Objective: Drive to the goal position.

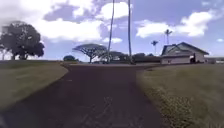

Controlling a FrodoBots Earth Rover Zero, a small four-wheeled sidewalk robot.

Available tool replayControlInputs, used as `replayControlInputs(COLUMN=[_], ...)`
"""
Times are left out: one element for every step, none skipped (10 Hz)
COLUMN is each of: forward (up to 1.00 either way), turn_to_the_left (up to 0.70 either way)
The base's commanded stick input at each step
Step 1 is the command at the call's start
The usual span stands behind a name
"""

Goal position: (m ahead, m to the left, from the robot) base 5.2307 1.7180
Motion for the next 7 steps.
replayControlInputs(forward=[0.50, 0.50, 0.50, 0.50, 0.50, 0.50, 0.50], turn_to_the_left=[0.00, 0.00, 0.00, 0.00, 0.00, 0.00, 0.00])
